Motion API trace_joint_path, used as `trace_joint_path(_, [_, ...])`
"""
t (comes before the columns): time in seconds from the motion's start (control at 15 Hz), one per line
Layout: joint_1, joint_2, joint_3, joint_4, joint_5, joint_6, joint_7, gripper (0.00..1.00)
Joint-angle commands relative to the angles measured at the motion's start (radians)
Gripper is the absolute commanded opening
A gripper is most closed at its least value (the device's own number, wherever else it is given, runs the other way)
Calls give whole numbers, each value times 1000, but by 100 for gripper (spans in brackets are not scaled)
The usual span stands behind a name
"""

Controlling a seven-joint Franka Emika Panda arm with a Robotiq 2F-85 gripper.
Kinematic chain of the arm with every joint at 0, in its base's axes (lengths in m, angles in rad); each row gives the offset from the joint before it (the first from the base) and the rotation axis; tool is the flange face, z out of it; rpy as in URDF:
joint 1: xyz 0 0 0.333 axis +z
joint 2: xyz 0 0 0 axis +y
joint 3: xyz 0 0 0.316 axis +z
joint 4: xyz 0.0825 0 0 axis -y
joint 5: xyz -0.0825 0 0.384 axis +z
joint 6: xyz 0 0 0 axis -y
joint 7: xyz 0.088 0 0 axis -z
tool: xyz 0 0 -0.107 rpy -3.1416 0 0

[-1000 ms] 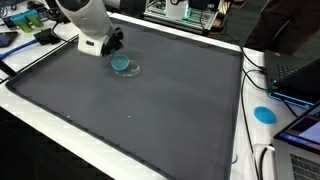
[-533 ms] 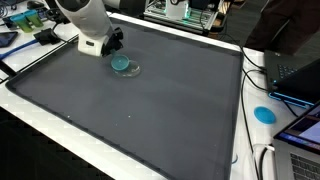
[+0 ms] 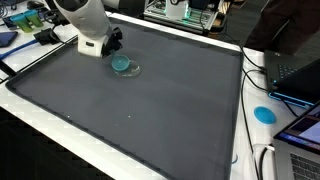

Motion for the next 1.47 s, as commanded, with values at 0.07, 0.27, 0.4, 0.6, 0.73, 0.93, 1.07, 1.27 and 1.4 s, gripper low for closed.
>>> trace_joint_path(0.07, [-10, -4, 11, -29, -7, 49, 15, 31])
trace_joint_path(0.27, [-15, -48, 14, -58, -7, 71, 11, 31])
trace_joint_path(0.4, [-19, -70, 16, -78, -4, 94, 5, 31])
trace_joint_path(0.6, [-30, -119, 22, -131, 1, 151, -22, 31])
trace_joint_path(0.73, [-34, -152, 20, -168, 0, 187, -29, 31])
trace_joint_path(0.93, [-35, -201, 18, -218, 0, 239, -34, 31])
trace_joint_path(1.07, [-35, -236, 19, -248, 6, 270, -35, 31])
trace_joint_path(1.27, [-36, -288, 22, -290, 17, 317, -38, 31])
trace_joint_path(1.4, [-35, -318, 26, -311, 32, 335, -38, 31])
